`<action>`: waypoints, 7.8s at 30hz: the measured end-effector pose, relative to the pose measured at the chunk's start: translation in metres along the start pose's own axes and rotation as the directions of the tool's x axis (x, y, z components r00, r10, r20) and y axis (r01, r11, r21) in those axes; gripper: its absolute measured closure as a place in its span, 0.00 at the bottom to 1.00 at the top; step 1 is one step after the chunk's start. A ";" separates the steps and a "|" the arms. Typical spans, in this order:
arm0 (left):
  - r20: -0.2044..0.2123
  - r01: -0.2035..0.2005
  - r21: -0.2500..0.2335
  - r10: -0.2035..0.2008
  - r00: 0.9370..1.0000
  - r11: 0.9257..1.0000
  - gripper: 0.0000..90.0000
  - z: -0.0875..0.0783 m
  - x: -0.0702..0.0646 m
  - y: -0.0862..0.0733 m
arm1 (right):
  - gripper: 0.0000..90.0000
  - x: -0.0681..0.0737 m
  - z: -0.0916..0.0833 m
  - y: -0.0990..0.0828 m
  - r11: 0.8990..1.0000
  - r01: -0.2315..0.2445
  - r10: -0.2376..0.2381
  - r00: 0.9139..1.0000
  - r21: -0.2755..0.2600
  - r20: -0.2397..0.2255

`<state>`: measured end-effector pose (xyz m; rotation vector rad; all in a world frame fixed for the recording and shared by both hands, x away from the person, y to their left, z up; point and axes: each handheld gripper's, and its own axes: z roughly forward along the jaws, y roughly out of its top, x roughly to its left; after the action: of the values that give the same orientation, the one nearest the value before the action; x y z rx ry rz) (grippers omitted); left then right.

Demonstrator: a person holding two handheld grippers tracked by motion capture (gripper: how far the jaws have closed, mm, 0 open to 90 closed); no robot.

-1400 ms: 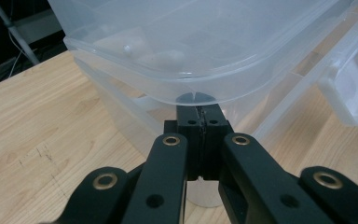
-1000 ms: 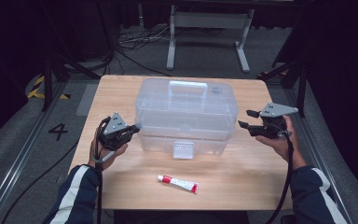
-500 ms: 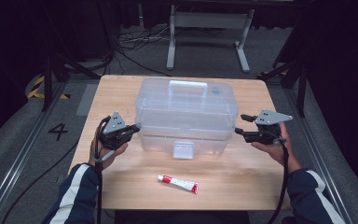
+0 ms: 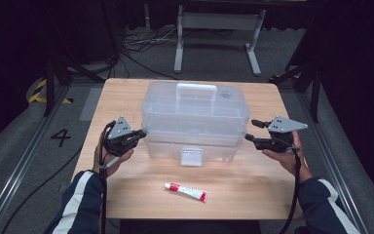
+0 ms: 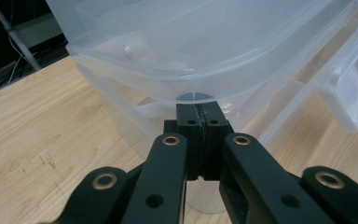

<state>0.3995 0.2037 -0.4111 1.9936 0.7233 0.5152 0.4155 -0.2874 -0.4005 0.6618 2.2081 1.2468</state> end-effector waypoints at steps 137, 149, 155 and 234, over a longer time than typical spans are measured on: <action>0.289 -0.290 0.223 0.221 0.931 0.931 0.67 0.067 -0.048 0.033 | 0.93 -0.033 0.025 0.103 0.982 -0.049 0.117 0.917 -0.181 0.381; 0.287 -0.294 0.238 0.222 0.932 0.926 0.73 0.067 -0.046 0.034 | 0.94 -0.042 0.031 0.109 0.983 -0.052 0.118 0.914 -0.176 0.389; 0.286 -0.301 0.241 0.228 0.931 0.923 0.74 0.067 -0.045 0.035 | 0.94 -0.051 0.036 0.112 0.980 -0.083 0.147 0.913 -0.181 0.379; 0.351 -0.322 0.227 0.231 0.907 0.919 0.83 0.059 -0.041 0.029 | 1.00 -0.149 0.119 0.125 0.962 -0.264 0.215 0.893 0.074 0.394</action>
<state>0.4133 0.1280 -0.4176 2.3949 0.3203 0.2498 0.6242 -0.2505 -0.3153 1.1558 1.9266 0.9893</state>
